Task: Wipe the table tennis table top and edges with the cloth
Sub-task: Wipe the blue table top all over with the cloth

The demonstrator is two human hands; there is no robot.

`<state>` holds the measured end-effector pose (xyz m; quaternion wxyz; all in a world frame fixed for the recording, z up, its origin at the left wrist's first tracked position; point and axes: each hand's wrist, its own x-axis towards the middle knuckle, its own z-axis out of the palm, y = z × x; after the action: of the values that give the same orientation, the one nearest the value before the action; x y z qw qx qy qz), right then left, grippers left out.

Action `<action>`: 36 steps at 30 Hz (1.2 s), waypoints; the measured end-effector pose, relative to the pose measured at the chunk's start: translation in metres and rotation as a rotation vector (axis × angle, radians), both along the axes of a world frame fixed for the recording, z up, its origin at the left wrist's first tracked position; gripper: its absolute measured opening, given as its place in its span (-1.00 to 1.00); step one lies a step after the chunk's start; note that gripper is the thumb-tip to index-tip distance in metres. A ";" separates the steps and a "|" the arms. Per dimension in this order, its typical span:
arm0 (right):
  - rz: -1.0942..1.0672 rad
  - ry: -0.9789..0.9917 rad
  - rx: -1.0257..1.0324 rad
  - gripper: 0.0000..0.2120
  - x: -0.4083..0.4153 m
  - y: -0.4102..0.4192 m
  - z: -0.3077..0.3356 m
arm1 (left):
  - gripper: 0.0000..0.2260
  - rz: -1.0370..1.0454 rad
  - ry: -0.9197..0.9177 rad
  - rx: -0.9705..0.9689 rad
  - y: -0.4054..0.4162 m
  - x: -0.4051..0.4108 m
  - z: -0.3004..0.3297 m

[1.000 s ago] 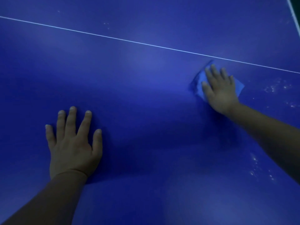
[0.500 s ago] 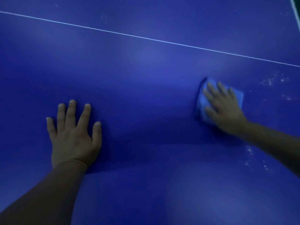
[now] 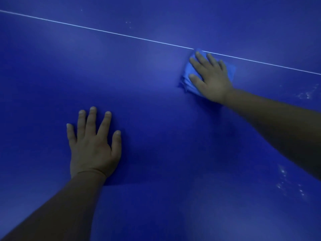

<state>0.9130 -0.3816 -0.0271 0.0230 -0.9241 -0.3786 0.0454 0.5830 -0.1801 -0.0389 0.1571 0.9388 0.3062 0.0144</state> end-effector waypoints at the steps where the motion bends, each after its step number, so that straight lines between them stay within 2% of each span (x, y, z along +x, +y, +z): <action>1: 0.043 -0.003 -0.018 -0.23 -0.006 0.016 0.000 | -0.39 0.001 -0.003 -0.002 0.000 0.000 0.000; 3: 0.304 -0.022 -0.047 -0.30 -0.036 0.022 -0.003 | -0.40 -0.003 -0.009 -0.007 0.000 -0.001 0.001; 6: 0.955 0.023 -0.037 -0.45 -0.093 -0.023 -0.004 | -0.40 -0.002 -0.023 -0.012 0.000 -0.001 0.001; 7: 1.089 0.063 -0.025 -0.46 -0.095 -0.035 -0.002 | -0.40 -0.001 -0.022 -0.011 -0.001 -0.001 0.001; 8: 1.132 0.078 -0.027 -0.46 -0.086 -0.039 0.000 | -0.40 -0.002 -0.018 -0.011 -0.001 -0.001 0.001; 10: 0.954 0.026 -0.079 -0.42 -0.045 -0.027 -0.003 | -0.40 -0.006 -0.011 -0.009 -0.001 -0.001 0.001; 14: 0.359 -0.005 -0.051 -0.30 0.019 0.049 0.002 | -0.38 0.001 -0.041 -0.007 -0.001 -0.001 0.001; 16: 0.265 0.007 -0.024 -0.25 0.015 0.088 0.003 | -0.37 0.011 -0.066 -0.019 -0.002 -0.001 0.000; 18: 0.375 0.002 -0.046 -0.24 -0.012 0.112 0.003 | -0.37 0.015 -0.082 -0.027 -0.002 -0.002 0.000; 20: 0.635 -0.020 -0.025 -0.33 -0.058 0.094 -0.003 | -0.37 0.009 -0.096 -0.034 -0.001 -0.003 0.000; 21: 0.779 -0.029 -0.020 -0.39 -0.085 0.070 -0.006 | -0.38 0.006 -0.095 -0.034 -0.001 -0.003 0.000; 24: 0.970 0.187 -0.109 -0.47 -0.136 -0.028 -0.003 | -0.39 -0.010 -0.059 -0.020 -0.001 -0.003 -0.001; 26: 1.014 0.098 -0.098 -0.47 -0.107 -0.072 -0.001 | -0.39 -0.015 -0.043 -0.012 -0.001 -0.002 -0.001; 27: 0.885 0.054 -0.111 -0.45 -0.080 -0.085 -0.002 | -0.39 -0.014 -0.034 -0.011 -0.001 -0.001 -0.001; 30: 0.179 -0.028 -0.060 -0.38 -0.004 -0.103 0.001 | -0.38 -0.013 -0.015 -0.012 0.000 -0.001 -0.001; 32: -0.153 -0.015 -0.030 -0.27 0.010 -0.101 0.003 | -0.37 -0.012 -0.008 -0.013 -0.001 -0.001 -0.001; 34: -0.226 -0.022 -0.027 -0.25 -0.013 -0.091 -0.001 | -0.36 -0.020 0.003 -0.012 0.000 -0.001 -0.001; 36: -0.034 -0.023 -0.035 -0.32 -0.067 -0.103 -0.007 | -0.35 -0.042 0.015 -0.009 0.000 -0.001 -0.002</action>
<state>0.8457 -0.4846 -0.0340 0.0034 -0.9312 -0.3621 0.0411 0.5823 -0.1802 -0.0406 0.1590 0.9444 0.2878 0.0025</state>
